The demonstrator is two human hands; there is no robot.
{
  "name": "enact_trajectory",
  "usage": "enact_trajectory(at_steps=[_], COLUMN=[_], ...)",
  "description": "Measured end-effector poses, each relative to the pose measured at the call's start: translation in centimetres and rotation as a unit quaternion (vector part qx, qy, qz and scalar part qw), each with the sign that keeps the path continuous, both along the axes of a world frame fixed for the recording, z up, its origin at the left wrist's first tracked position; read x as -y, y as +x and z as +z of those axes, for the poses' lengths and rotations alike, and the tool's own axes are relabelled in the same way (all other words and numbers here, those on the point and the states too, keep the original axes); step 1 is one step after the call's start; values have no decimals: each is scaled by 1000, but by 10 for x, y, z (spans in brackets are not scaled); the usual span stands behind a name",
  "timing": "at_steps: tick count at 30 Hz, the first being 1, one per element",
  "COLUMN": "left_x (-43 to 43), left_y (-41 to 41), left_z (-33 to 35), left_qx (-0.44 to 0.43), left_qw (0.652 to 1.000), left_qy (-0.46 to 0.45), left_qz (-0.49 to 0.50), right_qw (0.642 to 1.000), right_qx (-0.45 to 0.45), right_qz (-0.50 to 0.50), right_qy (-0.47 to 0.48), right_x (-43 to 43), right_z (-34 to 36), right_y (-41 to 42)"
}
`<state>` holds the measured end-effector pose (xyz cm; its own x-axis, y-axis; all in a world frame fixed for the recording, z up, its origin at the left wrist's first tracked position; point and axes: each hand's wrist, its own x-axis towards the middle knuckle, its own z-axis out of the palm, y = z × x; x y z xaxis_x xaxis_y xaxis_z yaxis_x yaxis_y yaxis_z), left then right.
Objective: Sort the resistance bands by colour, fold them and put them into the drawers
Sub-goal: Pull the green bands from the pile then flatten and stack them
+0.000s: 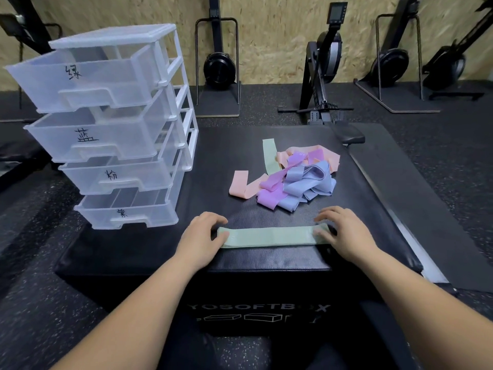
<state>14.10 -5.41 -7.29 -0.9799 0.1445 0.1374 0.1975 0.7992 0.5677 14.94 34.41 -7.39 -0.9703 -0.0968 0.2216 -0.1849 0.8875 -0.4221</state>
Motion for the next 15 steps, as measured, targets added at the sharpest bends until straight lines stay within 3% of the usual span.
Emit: enact_trajectory(at_steps=[5, 15], left_x=[7, 11], left_y=[-2, -6], left_z=[4, 2], left_qx=[54, 55], left_qw=[993, 993], left_qy=[-58, -60], left_qz=[-90, -89], right_qw=[993, 992], right_qx=[58, 70], right_qz=[83, 69], right_qy=[54, 80], right_x=[-2, 7], right_z=[2, 10], right_y=[-4, 0])
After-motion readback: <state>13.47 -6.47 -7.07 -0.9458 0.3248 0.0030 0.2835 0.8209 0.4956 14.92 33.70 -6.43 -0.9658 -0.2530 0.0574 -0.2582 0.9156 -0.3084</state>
